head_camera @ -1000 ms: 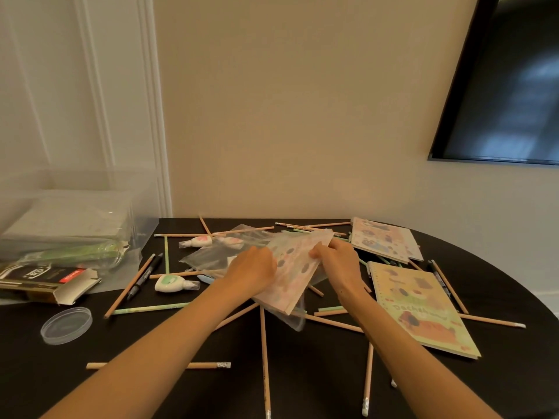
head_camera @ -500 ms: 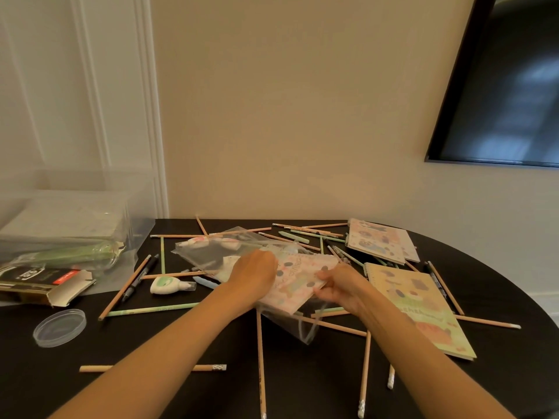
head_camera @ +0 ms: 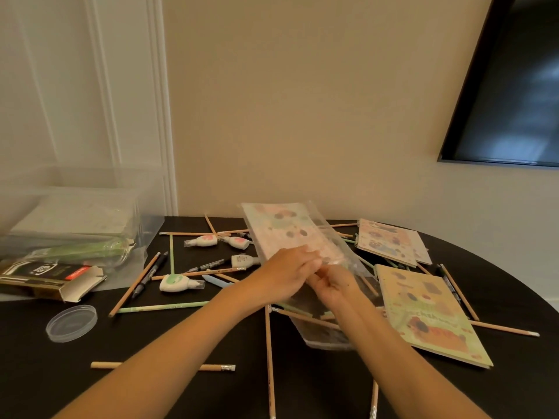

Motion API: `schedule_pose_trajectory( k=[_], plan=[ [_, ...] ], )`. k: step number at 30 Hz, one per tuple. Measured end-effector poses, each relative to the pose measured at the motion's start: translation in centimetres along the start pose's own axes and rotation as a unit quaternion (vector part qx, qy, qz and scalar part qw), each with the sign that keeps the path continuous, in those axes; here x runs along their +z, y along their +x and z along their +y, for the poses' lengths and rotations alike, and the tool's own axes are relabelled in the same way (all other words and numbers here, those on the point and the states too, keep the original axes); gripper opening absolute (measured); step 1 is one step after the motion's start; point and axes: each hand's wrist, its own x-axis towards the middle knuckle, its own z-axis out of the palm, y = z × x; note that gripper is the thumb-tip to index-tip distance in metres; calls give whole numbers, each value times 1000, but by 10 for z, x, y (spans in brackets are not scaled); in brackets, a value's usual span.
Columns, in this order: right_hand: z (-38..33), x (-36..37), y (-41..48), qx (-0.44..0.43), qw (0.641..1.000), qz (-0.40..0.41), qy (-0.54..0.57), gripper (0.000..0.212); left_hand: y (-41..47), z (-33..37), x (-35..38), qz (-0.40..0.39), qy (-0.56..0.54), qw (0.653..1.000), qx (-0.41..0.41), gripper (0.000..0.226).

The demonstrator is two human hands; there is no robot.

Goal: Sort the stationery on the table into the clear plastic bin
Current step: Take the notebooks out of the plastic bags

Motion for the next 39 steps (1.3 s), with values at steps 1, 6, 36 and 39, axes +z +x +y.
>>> schedule_pose_trajectory(
  k=[1, 6, 36, 39],
  plan=[
    [2, -2, 0, 1, 1000, -12, 21, 44, -1, -4, -2, -6, -2, 1000, -21, 40],
    [6, 0, -5, 33, 999, 12, 39, 42, 2, -39, -9, 157, -110, 948, -253, 63],
    [-41, -26, -47, 120, 898, -161, -391, 32, 12, -29, 24, 105, 269, 925, -247, 37],
    [-79, -54, -59, 50, 898, -160, -407, 23, 37, 10, 44, 136, 156, 962, -176, 36]
  ],
)
